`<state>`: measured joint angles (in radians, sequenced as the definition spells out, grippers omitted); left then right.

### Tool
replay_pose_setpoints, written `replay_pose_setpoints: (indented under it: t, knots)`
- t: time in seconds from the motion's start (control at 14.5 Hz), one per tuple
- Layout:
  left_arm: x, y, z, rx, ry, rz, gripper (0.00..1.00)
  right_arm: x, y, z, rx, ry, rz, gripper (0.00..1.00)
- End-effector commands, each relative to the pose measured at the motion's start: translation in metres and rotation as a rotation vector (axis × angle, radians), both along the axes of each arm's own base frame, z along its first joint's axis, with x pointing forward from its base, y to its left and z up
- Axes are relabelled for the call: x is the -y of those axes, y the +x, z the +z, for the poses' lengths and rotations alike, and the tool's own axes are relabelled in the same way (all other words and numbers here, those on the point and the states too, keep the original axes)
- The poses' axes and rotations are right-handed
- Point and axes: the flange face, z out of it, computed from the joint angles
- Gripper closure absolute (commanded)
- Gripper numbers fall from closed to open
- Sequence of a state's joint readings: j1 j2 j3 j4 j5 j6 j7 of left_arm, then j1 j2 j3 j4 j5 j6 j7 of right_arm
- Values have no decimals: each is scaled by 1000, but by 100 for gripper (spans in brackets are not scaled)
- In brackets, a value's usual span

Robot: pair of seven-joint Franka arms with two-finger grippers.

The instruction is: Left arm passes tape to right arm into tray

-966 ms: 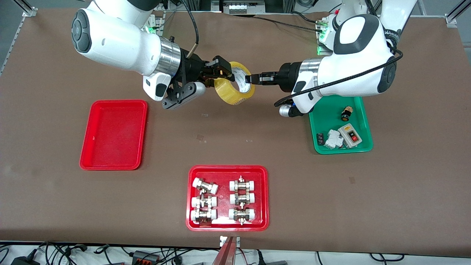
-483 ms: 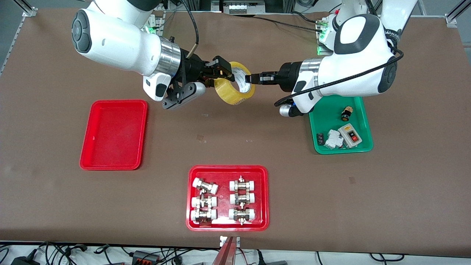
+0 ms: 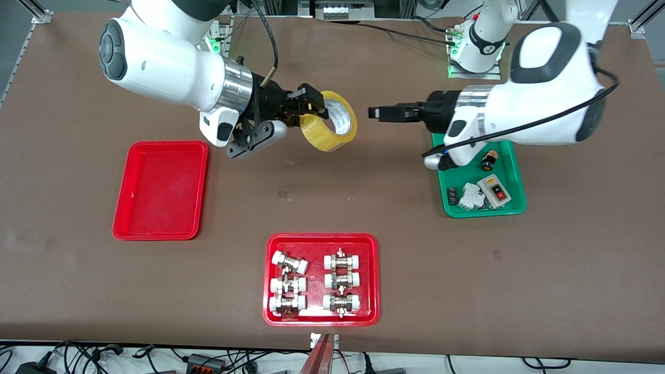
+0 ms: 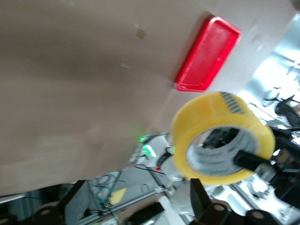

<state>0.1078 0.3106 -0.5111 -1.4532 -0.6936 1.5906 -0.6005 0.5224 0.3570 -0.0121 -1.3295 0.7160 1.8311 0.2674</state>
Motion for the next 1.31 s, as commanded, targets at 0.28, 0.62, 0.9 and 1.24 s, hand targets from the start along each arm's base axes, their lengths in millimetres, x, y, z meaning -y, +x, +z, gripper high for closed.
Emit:
replay_pose_setpoints:
  t: [0.28,0.62,0.9,1.24]
  knots:
    - [-82,6,18,110,270,-107,0,156,93,-94,-136,-36,-140,68]
    - [-153,9,35,310,349,-302,0,350,116,-183,-287,-8,-183,68]
    - [-161,-4,52,353,488,-365,0,426,96,-251,-331,-27,-122,67]
    - [-166,-15,62,379,550,-393,0,484,79,-309,-313,12,-71,67]
